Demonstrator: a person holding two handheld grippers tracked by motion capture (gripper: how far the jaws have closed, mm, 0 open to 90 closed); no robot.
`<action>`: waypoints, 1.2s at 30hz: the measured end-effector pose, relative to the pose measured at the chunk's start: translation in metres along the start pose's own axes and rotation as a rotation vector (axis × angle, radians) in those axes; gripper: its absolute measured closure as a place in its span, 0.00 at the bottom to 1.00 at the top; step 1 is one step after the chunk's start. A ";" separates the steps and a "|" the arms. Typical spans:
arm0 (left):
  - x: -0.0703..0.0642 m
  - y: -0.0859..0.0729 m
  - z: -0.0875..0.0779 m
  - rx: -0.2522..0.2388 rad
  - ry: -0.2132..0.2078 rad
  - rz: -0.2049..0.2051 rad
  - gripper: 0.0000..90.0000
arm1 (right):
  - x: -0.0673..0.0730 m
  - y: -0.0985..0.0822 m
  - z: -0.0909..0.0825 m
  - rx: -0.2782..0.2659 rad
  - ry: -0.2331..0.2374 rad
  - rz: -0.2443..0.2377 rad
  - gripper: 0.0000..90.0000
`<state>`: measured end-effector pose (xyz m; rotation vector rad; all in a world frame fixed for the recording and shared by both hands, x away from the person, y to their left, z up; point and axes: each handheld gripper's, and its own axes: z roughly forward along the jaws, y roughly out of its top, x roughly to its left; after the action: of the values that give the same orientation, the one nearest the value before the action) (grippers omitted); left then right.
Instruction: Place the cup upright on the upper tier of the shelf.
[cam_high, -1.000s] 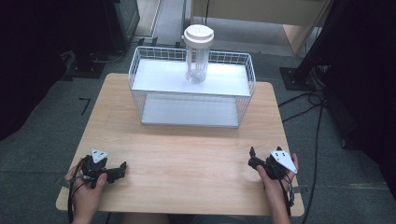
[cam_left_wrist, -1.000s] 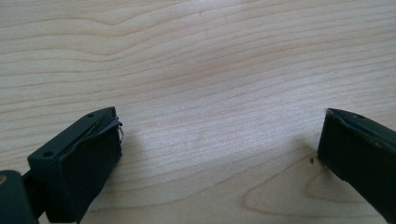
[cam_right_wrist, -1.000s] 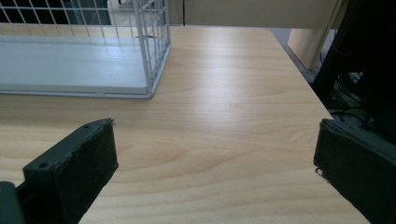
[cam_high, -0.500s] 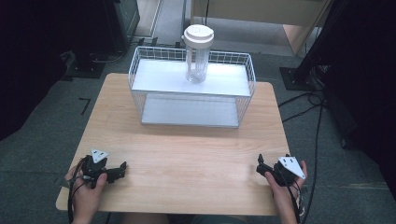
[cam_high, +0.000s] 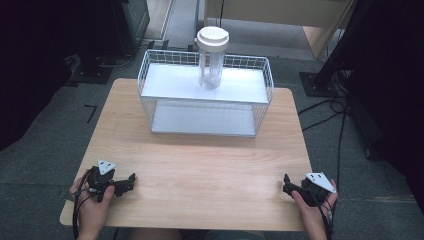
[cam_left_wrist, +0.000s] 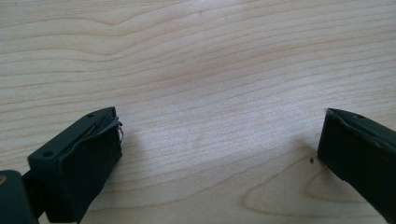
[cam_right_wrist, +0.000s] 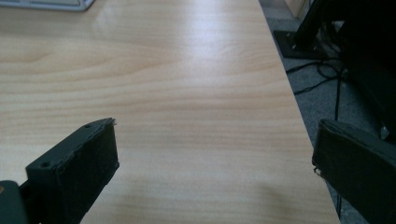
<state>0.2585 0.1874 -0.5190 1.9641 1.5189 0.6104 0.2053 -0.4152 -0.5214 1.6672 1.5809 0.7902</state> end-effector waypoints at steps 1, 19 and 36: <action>0.000 0.000 0.000 0.000 0.000 0.001 0.00 | 0.000 0.000 0.000 0.015 -0.001 -0.008 0.00; 0.000 0.000 0.000 0.000 0.000 -0.001 0.00 | -0.010 -0.011 -0.007 0.169 0.114 -0.025 0.00; 0.000 0.000 0.000 0.000 0.000 0.002 0.00 | -0.009 -0.014 -0.011 0.170 0.090 -0.005 0.00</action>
<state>0.2586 0.1875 -0.5190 1.9664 1.5171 0.6118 0.1875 -0.4235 -0.5266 1.7674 1.7567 0.7556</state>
